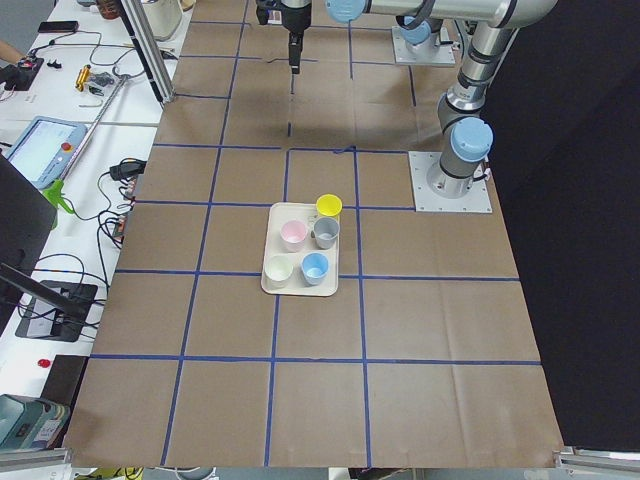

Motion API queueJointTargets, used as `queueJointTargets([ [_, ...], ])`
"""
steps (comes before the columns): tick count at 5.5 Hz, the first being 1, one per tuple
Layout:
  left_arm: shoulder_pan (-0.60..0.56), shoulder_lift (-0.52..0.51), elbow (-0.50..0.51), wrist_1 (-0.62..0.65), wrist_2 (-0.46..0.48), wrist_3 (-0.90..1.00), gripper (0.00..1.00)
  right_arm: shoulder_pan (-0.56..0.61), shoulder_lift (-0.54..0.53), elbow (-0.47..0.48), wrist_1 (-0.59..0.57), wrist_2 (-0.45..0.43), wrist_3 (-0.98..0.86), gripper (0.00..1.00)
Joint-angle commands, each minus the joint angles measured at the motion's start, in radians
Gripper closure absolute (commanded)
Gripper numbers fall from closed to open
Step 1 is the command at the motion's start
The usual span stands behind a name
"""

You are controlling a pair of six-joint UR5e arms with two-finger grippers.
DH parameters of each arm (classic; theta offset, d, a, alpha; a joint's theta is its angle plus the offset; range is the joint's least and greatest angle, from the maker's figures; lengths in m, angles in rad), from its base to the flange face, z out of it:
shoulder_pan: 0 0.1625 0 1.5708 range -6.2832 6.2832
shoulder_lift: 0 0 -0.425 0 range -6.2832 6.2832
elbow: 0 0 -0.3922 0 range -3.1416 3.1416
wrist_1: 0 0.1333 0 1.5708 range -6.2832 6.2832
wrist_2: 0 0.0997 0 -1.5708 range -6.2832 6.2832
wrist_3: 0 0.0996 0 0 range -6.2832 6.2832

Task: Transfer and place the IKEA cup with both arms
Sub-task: 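Carry the cup toward the left gripper while the left arm reaches to meet it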

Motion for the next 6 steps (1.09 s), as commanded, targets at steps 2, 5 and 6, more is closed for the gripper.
queueJointTargets([
  [2,0.267,0.019,-0.003,-0.35,-0.329,0.306,0.01,0.023,0.036,-0.007,0.409,0.462,-0.028,0.69],
  [5,0.314,0.016,-0.075,-0.5,-0.78,0.467,0.01,0.227,0.066,0.259,0.468,0.945,-0.221,0.68],
  [6,0.307,0.017,-0.11,-0.5,-0.895,0.471,0.01,0.305,0.053,0.34,0.468,1.106,-0.227,0.68],
])
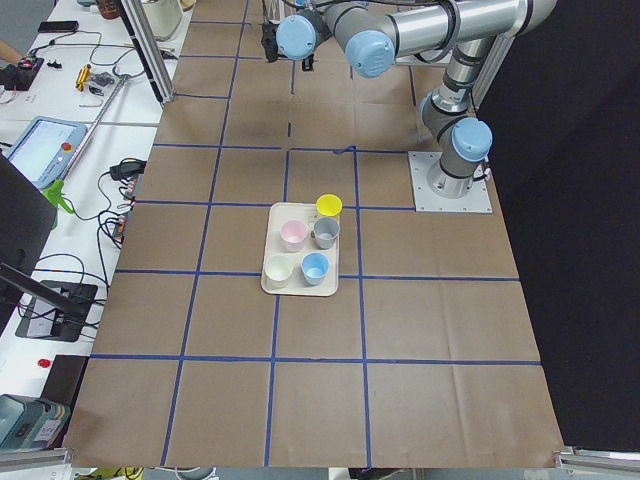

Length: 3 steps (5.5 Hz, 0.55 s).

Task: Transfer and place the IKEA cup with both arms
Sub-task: 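Carry the cup toward the left gripper while the left arm reaches to meet it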

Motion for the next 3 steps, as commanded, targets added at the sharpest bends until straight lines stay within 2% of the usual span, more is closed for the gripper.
queueJointTargets([
  [1,-0.032,0.003,-0.063,-0.004,-0.235,0.023,0.01,0.154,-0.011,0.089,0.0,0.258,-0.014,0.68],
  [2,-0.131,0.003,-0.071,0.013,-0.358,0.032,0.01,0.267,-0.009,0.09,-0.001,0.424,-0.012,0.68],
  [3,-0.166,-0.002,-0.073,0.037,-0.412,0.031,0.01,0.32,-0.009,0.088,-0.005,0.491,0.0,0.68],
])
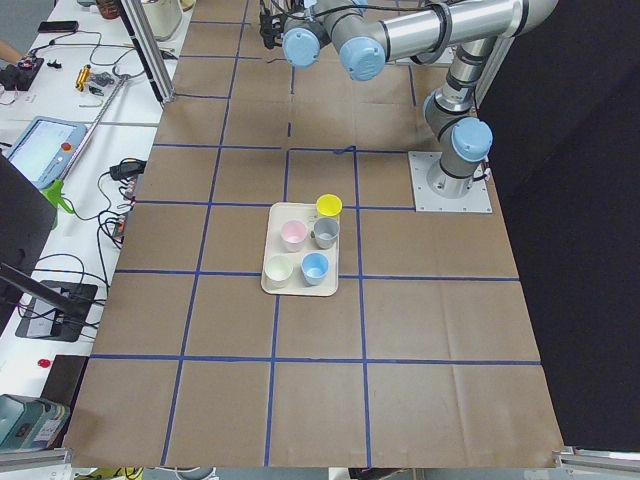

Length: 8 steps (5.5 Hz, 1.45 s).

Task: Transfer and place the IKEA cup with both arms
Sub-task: 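Carry the cup toward the left gripper while the left arm reaches to meet it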

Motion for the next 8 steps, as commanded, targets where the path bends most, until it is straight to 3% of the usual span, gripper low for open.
queueJointTargets([
  [1,-0.044,-0.007,-0.006,0.034,-0.058,0.003,0.01,0.064,0.0,-0.004,-0.001,0.08,0.014,0.68],
  [4,-0.027,-0.007,-0.007,0.022,0.09,-0.006,0.01,0.058,0.0,-0.004,-0.002,0.08,0.014,0.68],
  [5,-0.028,-0.009,-0.006,0.022,0.094,-0.009,0.01,0.058,0.001,-0.003,-0.004,0.08,0.013,0.68],
  [7,-0.027,0.002,-0.003,0.023,0.089,-0.011,0.31,0.058,0.0,-0.004,-0.005,0.08,0.013,0.68],
  [8,-0.027,0.006,-0.003,0.022,0.097,-0.011,0.55,0.058,0.001,-0.003,-0.005,0.08,0.013,0.68],
])
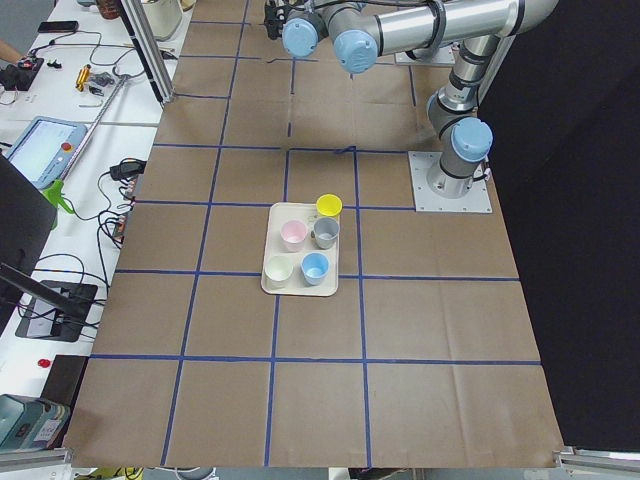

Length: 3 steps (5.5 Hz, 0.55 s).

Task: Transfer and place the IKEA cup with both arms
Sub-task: 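Close the left gripper on the cup while the right gripper releases and withdraws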

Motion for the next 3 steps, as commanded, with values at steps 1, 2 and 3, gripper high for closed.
queueJointTargets([
  [1,0.0,0.008,0.013,0.001,0.008,0.0,0.8,0.0,0.001,0.001,0.0,0.0,0.0,0.68],
  [2,0.002,0.009,0.011,-0.003,0.011,0.001,0.92,0.0,0.001,0.0,0.0,0.0,0.002,0.67],
  [3,0.0,0.009,0.014,-0.003,0.011,-0.013,1.0,-0.002,0.001,0.001,0.0,0.0,0.002,0.65],
])
